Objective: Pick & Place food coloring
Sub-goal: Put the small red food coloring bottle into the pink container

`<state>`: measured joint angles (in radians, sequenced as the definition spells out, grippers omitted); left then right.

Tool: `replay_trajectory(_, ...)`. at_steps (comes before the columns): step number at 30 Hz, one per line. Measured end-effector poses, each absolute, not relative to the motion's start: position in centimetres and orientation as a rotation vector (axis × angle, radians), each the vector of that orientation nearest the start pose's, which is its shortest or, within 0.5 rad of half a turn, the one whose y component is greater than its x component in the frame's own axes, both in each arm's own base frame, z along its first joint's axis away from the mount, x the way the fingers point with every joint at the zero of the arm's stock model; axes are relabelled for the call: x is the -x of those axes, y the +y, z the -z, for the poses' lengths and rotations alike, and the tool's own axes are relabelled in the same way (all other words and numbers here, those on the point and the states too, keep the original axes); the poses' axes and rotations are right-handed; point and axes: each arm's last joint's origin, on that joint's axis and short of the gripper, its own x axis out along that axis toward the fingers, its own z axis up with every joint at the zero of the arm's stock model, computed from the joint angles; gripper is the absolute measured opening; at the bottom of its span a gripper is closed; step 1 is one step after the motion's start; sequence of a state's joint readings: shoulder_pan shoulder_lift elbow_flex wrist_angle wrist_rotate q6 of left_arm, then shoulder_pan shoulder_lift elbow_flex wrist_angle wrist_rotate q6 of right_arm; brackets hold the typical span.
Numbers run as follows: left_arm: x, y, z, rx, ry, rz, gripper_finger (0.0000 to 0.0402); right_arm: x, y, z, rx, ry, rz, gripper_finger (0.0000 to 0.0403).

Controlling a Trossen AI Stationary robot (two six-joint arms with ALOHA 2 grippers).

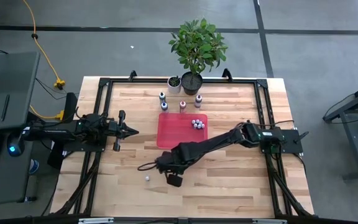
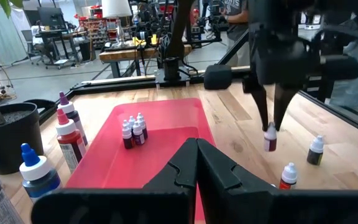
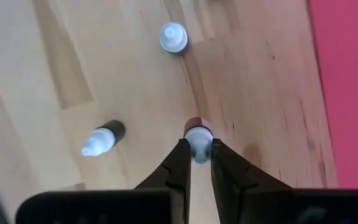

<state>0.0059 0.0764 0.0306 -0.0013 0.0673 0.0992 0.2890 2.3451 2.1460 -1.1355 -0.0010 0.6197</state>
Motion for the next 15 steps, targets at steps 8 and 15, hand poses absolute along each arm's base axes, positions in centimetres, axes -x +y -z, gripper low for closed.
replay_trajectory(8, -10.1, -0.1, -16.8, -0.097, 0.044, 0.064, 0.0, -44.9, 13.3, -24.3, -0.437, 1.287, 0.21, 0.0033)
replay_trajectory(15, -10.1, -0.1, -16.8, -0.098, 0.044, 0.064, 0.0, -43.7, 12.2, -28.2, -0.43, 1.175, 0.249, 0.0033)
